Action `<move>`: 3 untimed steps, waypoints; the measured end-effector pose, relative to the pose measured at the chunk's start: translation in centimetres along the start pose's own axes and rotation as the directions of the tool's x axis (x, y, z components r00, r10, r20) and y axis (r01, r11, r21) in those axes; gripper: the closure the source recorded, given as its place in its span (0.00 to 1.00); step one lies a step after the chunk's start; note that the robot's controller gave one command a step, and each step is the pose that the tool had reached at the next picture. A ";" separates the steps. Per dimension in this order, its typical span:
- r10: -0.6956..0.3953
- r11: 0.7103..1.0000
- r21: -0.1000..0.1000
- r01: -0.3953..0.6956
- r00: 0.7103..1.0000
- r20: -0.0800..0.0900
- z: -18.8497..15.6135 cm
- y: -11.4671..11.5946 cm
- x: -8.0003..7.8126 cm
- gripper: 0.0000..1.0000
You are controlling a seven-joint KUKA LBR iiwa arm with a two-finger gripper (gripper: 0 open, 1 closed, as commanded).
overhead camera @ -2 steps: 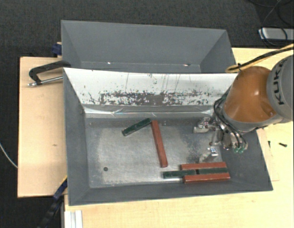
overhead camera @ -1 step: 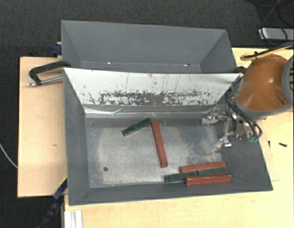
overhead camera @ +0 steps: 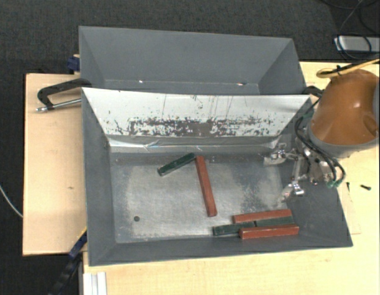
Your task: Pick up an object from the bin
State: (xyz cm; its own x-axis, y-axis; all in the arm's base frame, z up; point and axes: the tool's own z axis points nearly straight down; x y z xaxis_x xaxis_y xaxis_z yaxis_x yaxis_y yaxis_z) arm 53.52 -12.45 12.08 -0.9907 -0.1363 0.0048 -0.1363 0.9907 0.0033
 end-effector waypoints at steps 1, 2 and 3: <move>-0.045 0.999 0.007 0.044 0.999 0.016 -2.1 2.3 2.2 0.00; -0.098 0.995 0.002 0.098 0.995 0.005 -0.8 2.5 3.4 0.00; -0.283 0.959 0.005 0.283 0.959 0.005 -0.1 3.0 3.3 0.00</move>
Offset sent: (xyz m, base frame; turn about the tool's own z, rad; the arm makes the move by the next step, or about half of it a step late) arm -0.0397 0.0063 0.0245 -0.1492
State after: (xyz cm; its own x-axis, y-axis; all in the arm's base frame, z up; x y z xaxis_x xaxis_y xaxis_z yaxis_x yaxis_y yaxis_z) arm 49.89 -9.95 12.20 -0.9115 -0.4112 -0.0015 -0.4112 0.9115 -0.0005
